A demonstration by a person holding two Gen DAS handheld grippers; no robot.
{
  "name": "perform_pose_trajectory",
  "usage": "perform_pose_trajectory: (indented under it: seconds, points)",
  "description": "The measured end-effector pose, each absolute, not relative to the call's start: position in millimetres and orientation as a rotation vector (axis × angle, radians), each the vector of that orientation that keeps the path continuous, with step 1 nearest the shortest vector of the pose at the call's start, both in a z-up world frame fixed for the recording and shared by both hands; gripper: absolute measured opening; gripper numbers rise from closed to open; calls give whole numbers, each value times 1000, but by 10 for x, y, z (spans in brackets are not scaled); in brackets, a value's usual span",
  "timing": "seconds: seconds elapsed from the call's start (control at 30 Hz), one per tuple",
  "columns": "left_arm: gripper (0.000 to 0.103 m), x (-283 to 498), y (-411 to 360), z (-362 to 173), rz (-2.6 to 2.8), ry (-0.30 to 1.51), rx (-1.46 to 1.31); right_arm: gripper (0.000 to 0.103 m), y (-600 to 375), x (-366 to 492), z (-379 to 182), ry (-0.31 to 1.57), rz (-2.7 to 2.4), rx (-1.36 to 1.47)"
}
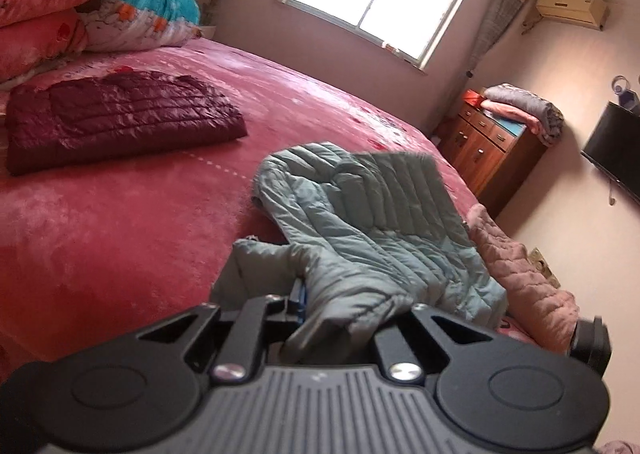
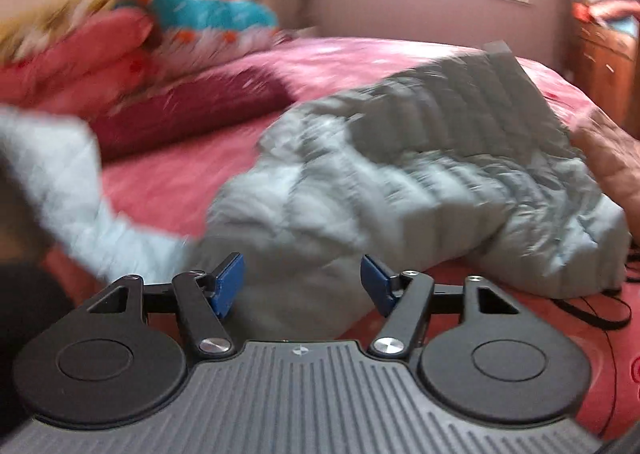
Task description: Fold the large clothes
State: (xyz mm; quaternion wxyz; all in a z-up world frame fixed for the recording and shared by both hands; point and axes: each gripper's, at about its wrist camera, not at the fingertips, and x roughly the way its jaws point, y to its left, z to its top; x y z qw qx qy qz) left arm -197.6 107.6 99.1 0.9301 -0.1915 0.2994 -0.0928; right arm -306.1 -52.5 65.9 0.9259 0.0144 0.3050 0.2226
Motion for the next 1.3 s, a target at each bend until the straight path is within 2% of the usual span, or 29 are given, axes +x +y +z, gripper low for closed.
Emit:
perform_pose_trajectory:
  seconds: [0.1,0.17,0.23,0.27,0.3,0.33,0.4,0.47,0.5,0.6,0.73,0.87,1.3]
  points:
    - [6,-1997,1119,992,-161,607,-403,79,-379,-3089,530,667,435,-14]
    - [13,-2022,1119,1010,-154,603,-399,79,-284,-3079,444,692,374,-65]
    - [26,-2056,1117,1033,-156,594,-393,75,-288,-2996,349,707,322,-66]
    - [30,-2074,1109,1049,-155,589,-387,68,-295,-2983,337,711,307,-47]
    - [38,-2083,1111,1058,-155,584,-382,61,-306,-2961,339,706,283,-32]
    - [43,-2104,1101,1075,-157,576,-376,57,-346,-2923,334,694,259,-19]
    - [49,-2131,1079,1101,-161,566,-364,43,-404,-2872,344,679,231,37]
    - [54,-2155,1063,1131,-168,560,-355,37,-545,-2893,342,653,192,104]
    - [57,-2167,1055,1144,-171,556,-349,27,-614,-2861,356,640,164,136]
    - [66,-2191,1037,1173,-183,551,-335,14,-963,-2817,426,612,63,266]
    - [77,-2201,967,1212,-191,546,-306,11,-1623,-2828,340,569,-117,467]
    - [80,-2141,859,1192,-198,569,-272,10,-2253,-2914,196,529,-289,636]
    - [81,-1575,301,966,-275,632,-208,11,-3241,-3140,-189,449,-583,826]
